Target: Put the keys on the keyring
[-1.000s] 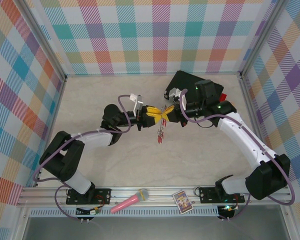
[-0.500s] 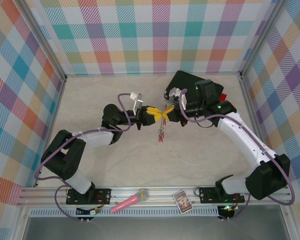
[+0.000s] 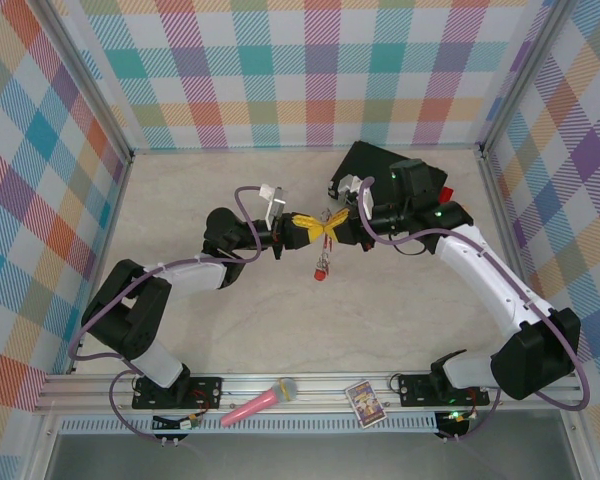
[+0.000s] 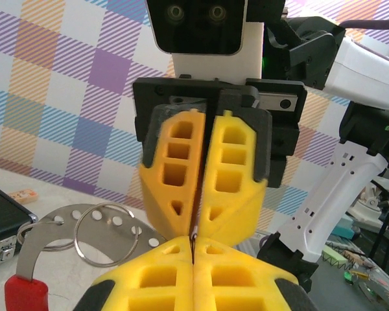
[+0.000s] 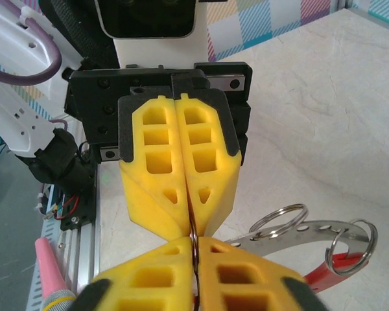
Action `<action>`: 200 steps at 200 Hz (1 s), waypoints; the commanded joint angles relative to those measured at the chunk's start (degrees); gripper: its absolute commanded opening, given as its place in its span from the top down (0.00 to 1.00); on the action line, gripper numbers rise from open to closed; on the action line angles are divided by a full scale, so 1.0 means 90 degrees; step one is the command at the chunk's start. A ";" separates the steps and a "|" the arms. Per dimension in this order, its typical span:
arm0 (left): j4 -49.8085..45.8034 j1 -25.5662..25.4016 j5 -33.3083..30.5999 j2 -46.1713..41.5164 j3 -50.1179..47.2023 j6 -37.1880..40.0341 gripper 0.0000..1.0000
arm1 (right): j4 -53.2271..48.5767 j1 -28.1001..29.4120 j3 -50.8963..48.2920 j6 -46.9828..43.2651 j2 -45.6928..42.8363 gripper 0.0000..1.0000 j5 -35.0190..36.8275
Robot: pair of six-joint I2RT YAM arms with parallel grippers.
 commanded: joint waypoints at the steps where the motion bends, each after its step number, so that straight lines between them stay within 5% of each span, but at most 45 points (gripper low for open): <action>1: 0.0339 0.0030 -0.0153 -0.0181 0.0048 0.0128 1.00 | 0.0309 0.0037 -0.0004 0.0200 -0.0227 0.78 0.0165; 57: 0.0412 -0.0083 -0.1011 -0.0624 -0.0311 0.0575 1.00 | 0.1638 0.0021 -0.0854 0.1273 -0.1139 0.64 0.0948; 112: 0.0461 -0.0449 -0.1875 -0.0932 -0.0379 0.0891 1.00 | 0.2542 0.0014 -0.1331 0.2563 -0.1779 0.66 0.1239; 200: 0.0461 -0.0734 -0.2018 -0.1026 -0.0199 0.0909 1.00 | 0.2455 0.0021 -0.1146 0.2752 -0.1673 0.69 0.0670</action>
